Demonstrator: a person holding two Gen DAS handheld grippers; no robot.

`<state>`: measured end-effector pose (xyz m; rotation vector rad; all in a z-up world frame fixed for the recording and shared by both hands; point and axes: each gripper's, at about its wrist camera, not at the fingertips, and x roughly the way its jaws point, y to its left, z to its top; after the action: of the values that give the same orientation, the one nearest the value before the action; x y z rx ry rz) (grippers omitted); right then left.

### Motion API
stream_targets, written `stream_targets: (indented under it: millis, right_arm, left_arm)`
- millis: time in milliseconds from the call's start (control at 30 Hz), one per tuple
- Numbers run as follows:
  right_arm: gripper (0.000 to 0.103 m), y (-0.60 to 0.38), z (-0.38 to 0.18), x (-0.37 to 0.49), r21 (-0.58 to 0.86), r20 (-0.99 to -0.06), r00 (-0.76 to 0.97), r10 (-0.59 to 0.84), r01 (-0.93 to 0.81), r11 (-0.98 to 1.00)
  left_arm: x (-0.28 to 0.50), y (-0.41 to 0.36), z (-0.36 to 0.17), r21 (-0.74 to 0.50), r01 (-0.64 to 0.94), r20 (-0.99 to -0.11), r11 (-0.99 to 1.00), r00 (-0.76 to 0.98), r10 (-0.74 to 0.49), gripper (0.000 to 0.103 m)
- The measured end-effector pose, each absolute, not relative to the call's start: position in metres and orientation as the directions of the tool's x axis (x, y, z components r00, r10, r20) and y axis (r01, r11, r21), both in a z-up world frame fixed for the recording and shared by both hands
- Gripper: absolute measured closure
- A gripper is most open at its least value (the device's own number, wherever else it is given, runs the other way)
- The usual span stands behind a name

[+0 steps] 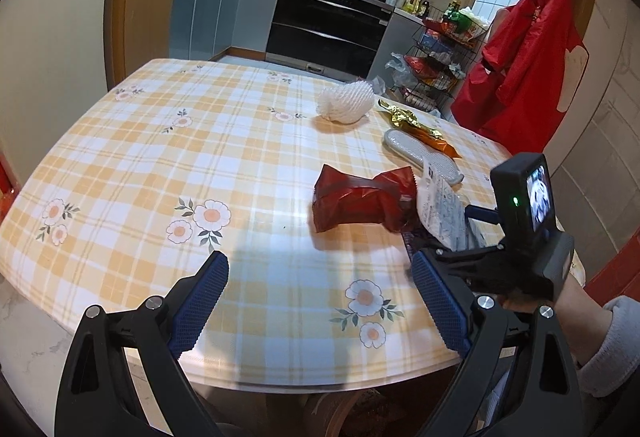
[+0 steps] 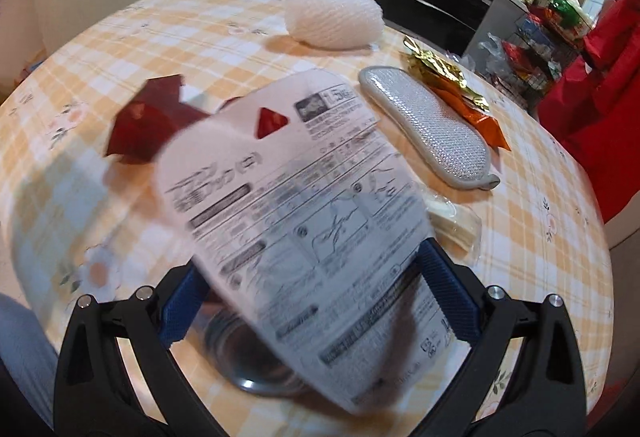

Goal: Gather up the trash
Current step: 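Grasp the white printed instruction card with the right tool and lift it, then grasp the red plastic bag with the left tool while the right tool holds the card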

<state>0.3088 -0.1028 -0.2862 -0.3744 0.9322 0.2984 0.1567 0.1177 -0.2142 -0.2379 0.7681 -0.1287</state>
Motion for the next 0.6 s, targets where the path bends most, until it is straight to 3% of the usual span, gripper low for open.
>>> stream_targets:
  millis: [133,267,600]
  right_arm:
    - [0.008,-0.111,-0.288,0.318,-0.150,-0.832,0.546,0.098,-0.392,0.908]
    - [0.024,-0.126,-0.278,0.319,-0.077,-0.836,0.527,0.152,-0.387,0.919]
    - [0.053,-0.190,-0.247,0.312,0.106,-0.808,0.522,0.273,-0.327,0.939]
  left_arm:
    - [0.163,0.117,-0.220,-0.262,0.038,-0.676,0.964,0.706,-0.211,0.012]
    - [0.165,0.114,-0.221,-0.264,0.051,-0.672,0.963,0.706,-0.222,0.012]
    - [0.171,0.095,-0.220,-0.253,0.098,-0.672,0.962,0.698,-0.248,0.012]
